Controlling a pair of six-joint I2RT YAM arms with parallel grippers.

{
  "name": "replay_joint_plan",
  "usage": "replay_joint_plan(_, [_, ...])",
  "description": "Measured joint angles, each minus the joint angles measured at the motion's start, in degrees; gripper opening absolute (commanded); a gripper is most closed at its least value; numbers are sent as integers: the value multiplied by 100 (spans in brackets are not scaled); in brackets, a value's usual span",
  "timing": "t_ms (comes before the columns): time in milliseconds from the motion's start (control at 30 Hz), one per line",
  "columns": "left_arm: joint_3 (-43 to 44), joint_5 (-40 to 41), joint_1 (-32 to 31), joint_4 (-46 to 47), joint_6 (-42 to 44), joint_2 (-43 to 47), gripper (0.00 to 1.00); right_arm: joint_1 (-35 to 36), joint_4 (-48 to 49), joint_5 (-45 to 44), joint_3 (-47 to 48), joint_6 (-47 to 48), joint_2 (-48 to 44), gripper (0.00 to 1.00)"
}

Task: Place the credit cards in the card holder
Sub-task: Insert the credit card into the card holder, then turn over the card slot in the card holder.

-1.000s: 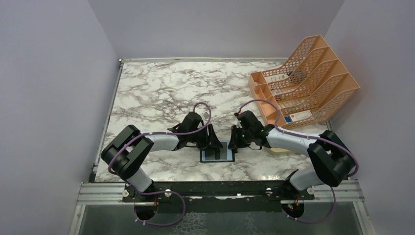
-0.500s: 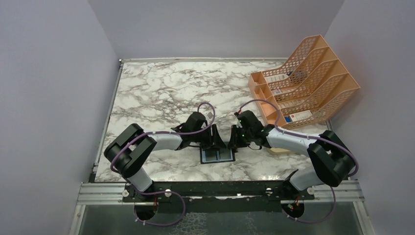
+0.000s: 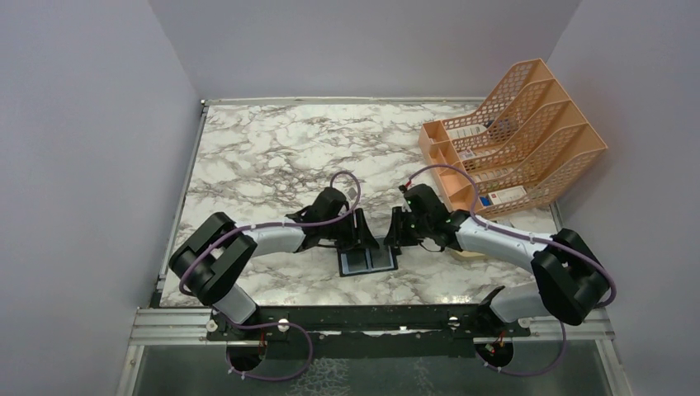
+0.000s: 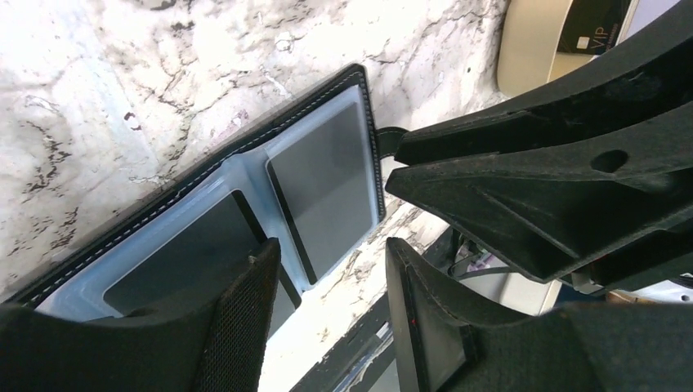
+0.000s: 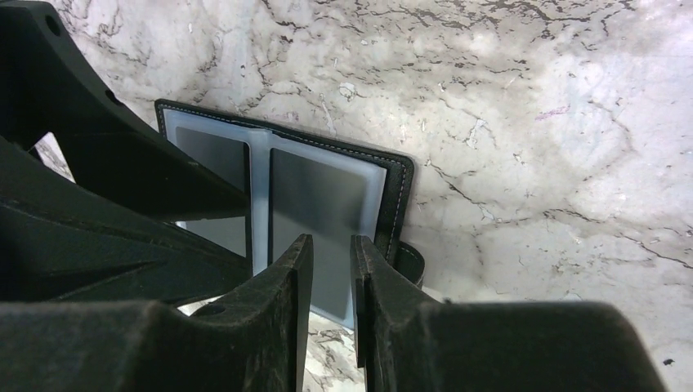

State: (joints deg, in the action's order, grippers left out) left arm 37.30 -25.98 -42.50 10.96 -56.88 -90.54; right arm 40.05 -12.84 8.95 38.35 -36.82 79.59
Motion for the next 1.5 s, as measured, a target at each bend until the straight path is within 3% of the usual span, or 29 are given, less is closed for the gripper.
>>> replay_joint_plan(200, [286, 341, 0, -654, 313, 389, 55, 0, -68, -11, 0, 20, -109, 25])
replay_joint_plan(367, [358, 656, 81, -1147, 549, 793, 45, 7, -92, 4, 24, -2, -210, 26])
replay_joint_plan(567, [291, 850, 415, -1547, 767, 992, 52, 308, -31, 70, 136, -210, -225, 26])
replay_joint_plan(933, [-800, 111, 1414, -1102, 557, 1565, 55, 984, 118, 70, 721, -457, 588, 16])
replay_joint_plan(1500, [-1003, -297, 1469, -494, 374, 1606, 57, 1139, -31, -245, 1003, -385, 1405, 13])
